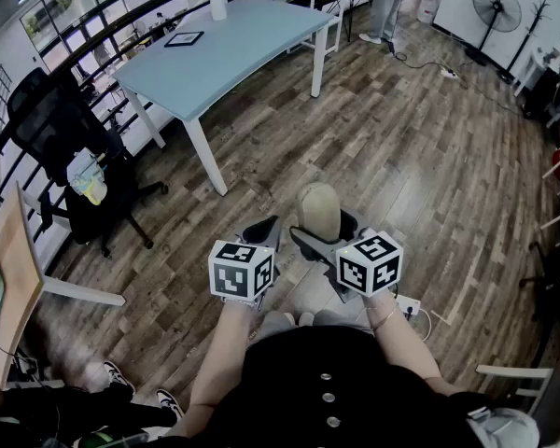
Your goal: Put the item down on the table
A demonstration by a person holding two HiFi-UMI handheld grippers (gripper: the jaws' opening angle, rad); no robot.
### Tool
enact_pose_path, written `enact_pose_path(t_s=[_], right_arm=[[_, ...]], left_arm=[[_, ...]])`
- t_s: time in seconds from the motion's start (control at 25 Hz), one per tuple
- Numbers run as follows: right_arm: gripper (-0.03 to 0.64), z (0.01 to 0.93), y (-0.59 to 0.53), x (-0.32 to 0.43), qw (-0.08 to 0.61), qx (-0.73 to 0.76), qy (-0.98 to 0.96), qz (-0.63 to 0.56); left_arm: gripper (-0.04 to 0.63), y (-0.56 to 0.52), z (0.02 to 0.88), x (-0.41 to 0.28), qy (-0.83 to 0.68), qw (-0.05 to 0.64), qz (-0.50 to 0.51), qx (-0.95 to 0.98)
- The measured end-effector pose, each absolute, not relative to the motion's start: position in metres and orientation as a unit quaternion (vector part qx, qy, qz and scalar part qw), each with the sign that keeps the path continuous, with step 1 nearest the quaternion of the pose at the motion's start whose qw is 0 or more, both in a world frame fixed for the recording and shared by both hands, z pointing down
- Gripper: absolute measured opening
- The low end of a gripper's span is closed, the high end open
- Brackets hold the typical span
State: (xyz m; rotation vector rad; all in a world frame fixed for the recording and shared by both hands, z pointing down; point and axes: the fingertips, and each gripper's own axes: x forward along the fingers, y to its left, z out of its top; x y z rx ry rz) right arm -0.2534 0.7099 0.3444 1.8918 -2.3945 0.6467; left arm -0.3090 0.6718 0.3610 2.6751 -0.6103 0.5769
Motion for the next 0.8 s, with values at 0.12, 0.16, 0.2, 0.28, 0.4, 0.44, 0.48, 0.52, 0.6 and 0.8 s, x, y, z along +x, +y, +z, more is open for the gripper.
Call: enact_pose_path(t_s=[0.12, 0.16, 0.2, 0.28, 0.4, 0.44, 0.48, 0.52, 0.6, 0.8], right_arm=[[0.405, 0.347, 0.710, -0.251, 0.014, 0.608, -0.765, 0.212], [0.405, 0.348, 0.710, -0.250, 0.015, 0.608, -0.765, 0.212], [0.405, 0.348, 0.711, -0.249, 0.015, 0.608, -0.765, 0.213], [0.405, 0.350, 0.711, -0.248, 0.015, 0.607, -0.765, 0.213], [0.405, 0.351, 0.714, -0.249, 0.014, 0.603, -0.769, 0.213], [0.405, 0.351, 0.715, -0.249, 0.014, 0.601, -0.770, 0.213], [0.405, 0.351, 0.716, -0.249, 0.014, 0.601, -0.771, 0.213], [0.405, 0.351, 0.716, -0.249, 0.014, 0.600, -0.771, 0.214], [0.405, 0.351, 0.718, -0.247, 0.019, 0.599, -0.771, 0.214], [0.405, 0.353, 0.725, -0.239, 0.028, 0.601, -0.770, 0.213]], left_arm=[[0.020, 0.672, 0.362, -0.311, -0.217, 0.169, 0.204, 0.939], [0.020, 0.672, 0.362, -0.311, -0.218, 0.170, 0.203, 0.939], [0.020, 0.672, 0.362, -0.310, -0.218, 0.170, 0.203, 0.939], [0.020, 0.674, 0.364, -0.309, -0.217, 0.171, 0.205, 0.939], [0.020, 0.680, 0.369, -0.305, -0.208, 0.184, 0.202, 0.939], [0.020, 0.682, 0.369, -0.304, -0.205, 0.188, 0.200, 0.939], [0.020, 0.684, 0.369, -0.303, -0.203, 0.190, 0.199, 0.940], [0.020, 0.685, 0.369, -0.301, -0.201, 0.190, 0.199, 0.940], [0.020, 0.686, 0.368, -0.298, -0.200, 0.190, 0.199, 0.940], [0.020, 0.691, 0.369, -0.292, -0.202, 0.191, 0.202, 0.939]])
